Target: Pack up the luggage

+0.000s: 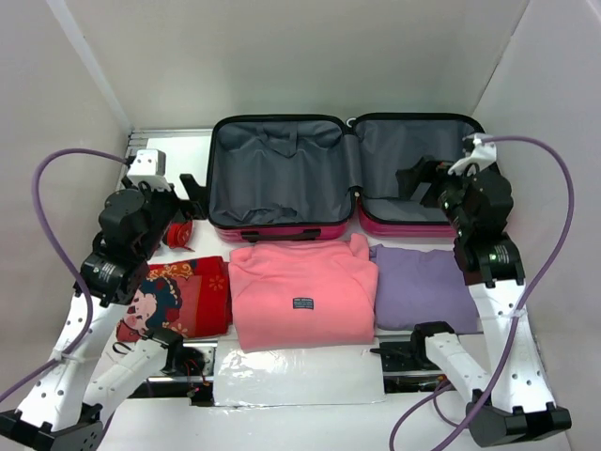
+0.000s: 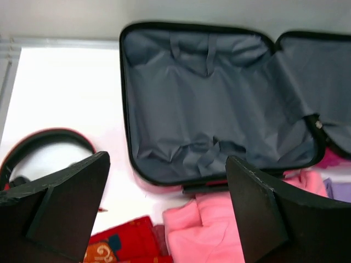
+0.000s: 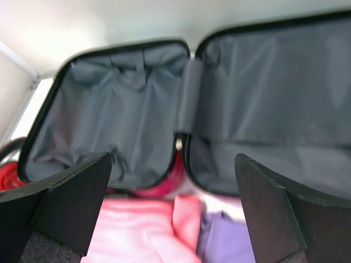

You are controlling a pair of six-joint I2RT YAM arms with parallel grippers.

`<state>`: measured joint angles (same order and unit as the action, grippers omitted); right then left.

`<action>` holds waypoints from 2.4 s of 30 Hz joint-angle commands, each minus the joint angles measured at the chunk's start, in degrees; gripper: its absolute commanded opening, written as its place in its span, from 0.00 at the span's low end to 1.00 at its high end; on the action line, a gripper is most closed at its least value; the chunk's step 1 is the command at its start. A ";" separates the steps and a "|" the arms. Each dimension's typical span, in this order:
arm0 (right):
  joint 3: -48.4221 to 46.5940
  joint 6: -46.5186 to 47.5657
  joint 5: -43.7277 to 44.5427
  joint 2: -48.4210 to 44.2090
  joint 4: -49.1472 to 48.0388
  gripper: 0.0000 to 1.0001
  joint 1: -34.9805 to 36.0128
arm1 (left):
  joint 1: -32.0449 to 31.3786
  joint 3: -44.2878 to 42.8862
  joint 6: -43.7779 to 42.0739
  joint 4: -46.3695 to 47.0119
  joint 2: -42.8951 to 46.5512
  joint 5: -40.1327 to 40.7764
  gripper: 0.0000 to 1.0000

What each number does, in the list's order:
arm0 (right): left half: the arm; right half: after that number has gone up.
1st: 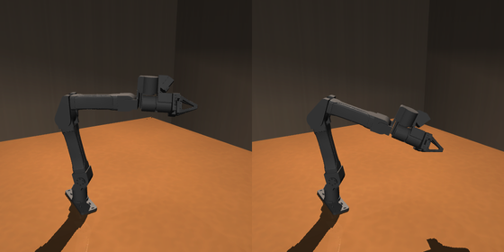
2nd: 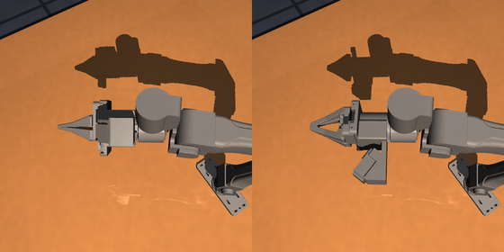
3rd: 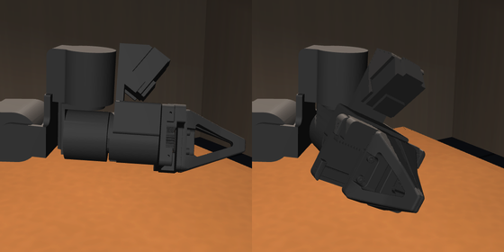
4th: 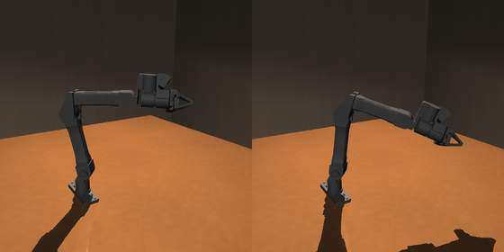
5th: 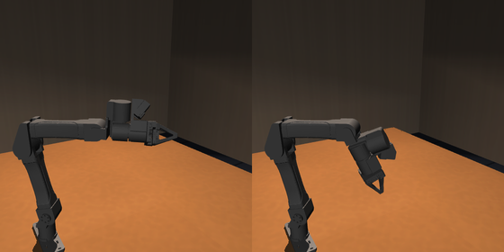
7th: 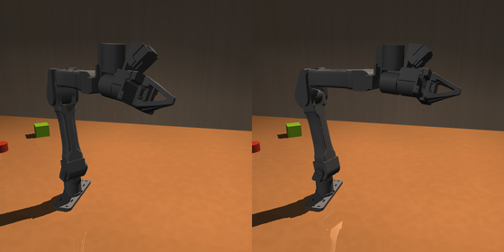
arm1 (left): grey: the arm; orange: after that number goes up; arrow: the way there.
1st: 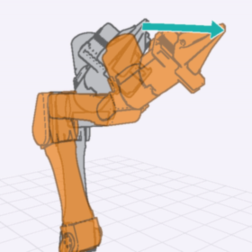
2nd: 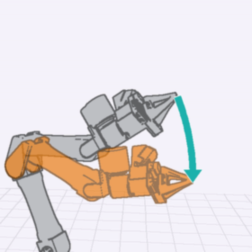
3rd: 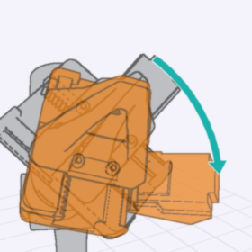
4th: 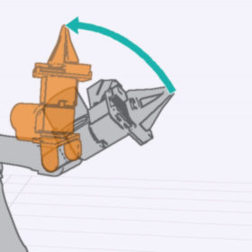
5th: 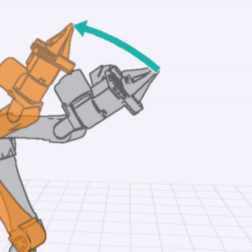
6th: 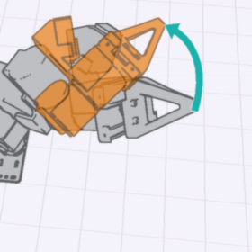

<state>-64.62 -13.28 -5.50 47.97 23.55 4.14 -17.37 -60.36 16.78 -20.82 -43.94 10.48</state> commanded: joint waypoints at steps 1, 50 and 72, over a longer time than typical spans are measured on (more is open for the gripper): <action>2.65 -1.93 -1.01 -3.22 2.90 1.00 0.25 | 0.23 1.82 1.85 -0.88 0.35 -0.64 1.00; 46.60 -18.01 -19.99 -9.39 0.54 0.94 0.25 | -4.69 48.23 38.07 12.91 1.68 -23.93 0.98; 43.61 -21.00 -9.88 -11.31 4.84 0.99 0.25 | -10.06 45.15 46.34 -7.21 0.61 -2.92 0.98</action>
<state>-18.63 -33.23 -17.76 37.17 28.23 4.14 -27.57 -16.91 63.64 -17.80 -44.34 4.08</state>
